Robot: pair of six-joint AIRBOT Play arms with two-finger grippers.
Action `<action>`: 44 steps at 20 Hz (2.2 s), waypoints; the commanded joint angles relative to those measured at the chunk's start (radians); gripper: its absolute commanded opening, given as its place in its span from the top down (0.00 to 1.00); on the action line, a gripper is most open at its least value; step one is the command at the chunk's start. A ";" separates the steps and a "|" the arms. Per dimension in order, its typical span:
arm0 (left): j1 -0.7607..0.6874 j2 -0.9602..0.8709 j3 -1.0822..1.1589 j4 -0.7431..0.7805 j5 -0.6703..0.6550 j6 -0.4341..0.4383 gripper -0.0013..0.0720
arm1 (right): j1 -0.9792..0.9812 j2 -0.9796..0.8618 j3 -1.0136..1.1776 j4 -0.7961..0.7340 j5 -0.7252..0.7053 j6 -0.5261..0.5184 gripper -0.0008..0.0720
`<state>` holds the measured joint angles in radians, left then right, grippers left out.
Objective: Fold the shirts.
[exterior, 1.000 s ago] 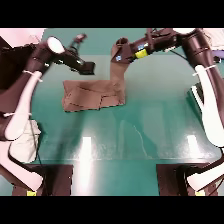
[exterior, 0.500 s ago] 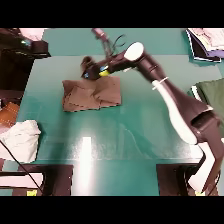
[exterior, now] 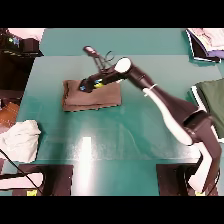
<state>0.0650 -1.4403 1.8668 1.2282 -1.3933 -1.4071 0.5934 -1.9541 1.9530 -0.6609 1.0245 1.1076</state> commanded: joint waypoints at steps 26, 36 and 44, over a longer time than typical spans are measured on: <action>0.001 -0.003 -0.004 -0.005 -0.007 0.002 0.95 | -0.181 -0.153 -0.147 0.196 -0.014 0.185 0.94; 0.001 -0.003 -0.004 -0.005 -0.040 0.012 0.95 | -0.389 0.032 -0.069 -0.090 0.109 0.222 0.97; 0.001 -0.003 -0.004 -0.006 -0.052 0.008 0.95 | -0.855 0.389 -0.292 -0.303 0.104 0.262 0.97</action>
<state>0.0654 -1.4425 1.8626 1.2224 -1.4376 -1.3972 -0.0959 -1.6772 1.7336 -0.8818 1.1473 1.3529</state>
